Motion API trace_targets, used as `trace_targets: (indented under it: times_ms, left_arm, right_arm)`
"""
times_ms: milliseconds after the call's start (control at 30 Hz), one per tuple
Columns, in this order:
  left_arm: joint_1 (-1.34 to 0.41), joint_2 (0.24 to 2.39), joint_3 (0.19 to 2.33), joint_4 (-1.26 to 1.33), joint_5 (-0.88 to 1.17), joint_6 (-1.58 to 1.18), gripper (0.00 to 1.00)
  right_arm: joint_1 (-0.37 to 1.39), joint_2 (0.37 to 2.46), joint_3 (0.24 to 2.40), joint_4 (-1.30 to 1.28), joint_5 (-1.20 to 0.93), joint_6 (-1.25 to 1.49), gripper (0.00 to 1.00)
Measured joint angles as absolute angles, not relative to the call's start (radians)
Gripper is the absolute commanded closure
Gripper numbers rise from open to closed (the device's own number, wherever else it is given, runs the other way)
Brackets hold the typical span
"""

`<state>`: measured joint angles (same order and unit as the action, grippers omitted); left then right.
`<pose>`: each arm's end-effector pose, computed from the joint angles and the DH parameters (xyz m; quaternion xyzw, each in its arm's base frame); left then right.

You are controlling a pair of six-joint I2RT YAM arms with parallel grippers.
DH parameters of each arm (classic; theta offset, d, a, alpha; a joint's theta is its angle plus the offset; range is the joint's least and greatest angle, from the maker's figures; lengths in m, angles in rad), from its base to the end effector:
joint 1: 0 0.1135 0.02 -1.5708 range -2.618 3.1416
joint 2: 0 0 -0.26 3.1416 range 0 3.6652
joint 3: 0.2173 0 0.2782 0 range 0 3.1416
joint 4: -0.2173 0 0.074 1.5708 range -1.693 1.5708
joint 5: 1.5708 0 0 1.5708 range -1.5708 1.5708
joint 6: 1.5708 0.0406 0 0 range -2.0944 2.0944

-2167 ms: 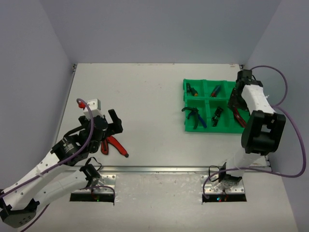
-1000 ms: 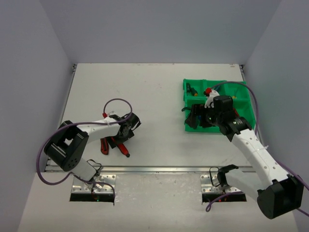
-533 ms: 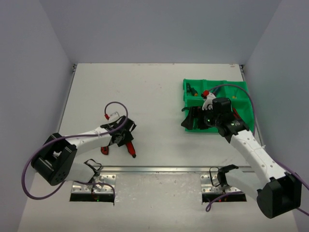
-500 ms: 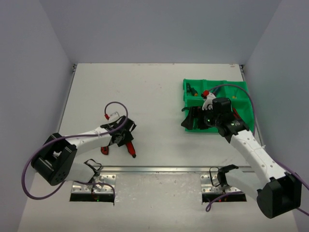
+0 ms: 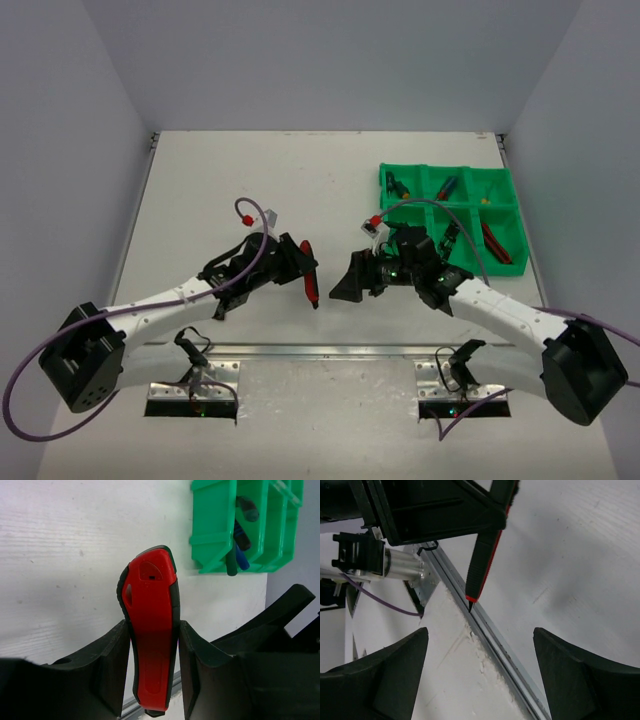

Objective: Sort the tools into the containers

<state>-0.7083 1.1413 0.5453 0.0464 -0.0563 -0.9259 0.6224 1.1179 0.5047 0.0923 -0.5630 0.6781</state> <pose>0.2049 -0.1725 0.1872 -0.1084 0.8655 -0.3394 0.3522 0.1961 0.1674 0.1861 -0.1160 0.8348 0.4828 0.2377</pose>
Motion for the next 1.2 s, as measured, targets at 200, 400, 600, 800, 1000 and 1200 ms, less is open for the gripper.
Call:
trace_targets:
  times_ms: [200,400,600,800,1000,1200]
  left_arm:
    - [-0.739,1.227,0.581,0.068,-0.009,-0.975,1.0]
    - [-0.745,1.227,0.593,0.09,0.015,-0.993,1.0]
    - [-0.744,1.227,0.595,0.104,0.012,-0.999,0.9]
    - [-0.744,1.223,0.611,0.068,-0.026,-0.987,0.0]
    - [-0.747,1.122,0.797,-0.254,-0.301,-0.951,0.0]
    - [-0.747,0.867,0.878,-0.449,-0.53,-0.904,0.0]
  right_arm:
    - [0.759,1.24,0.55,0.13,-0.379,0.683,0.32]
    - [0.764,1.298,0.569,0.149,-0.297,0.7,0.62]
    - [0.775,1.357,0.597,0.189,-0.308,0.735,1.0]
    - [0.775,1.385,0.622,0.178,-0.312,0.76,1.0]
    - [0.681,1.251,0.667,-0.046,-0.181,0.685,1.0]
    - [0.248,1.094,0.782,-0.333,0.016,0.553,1.0]
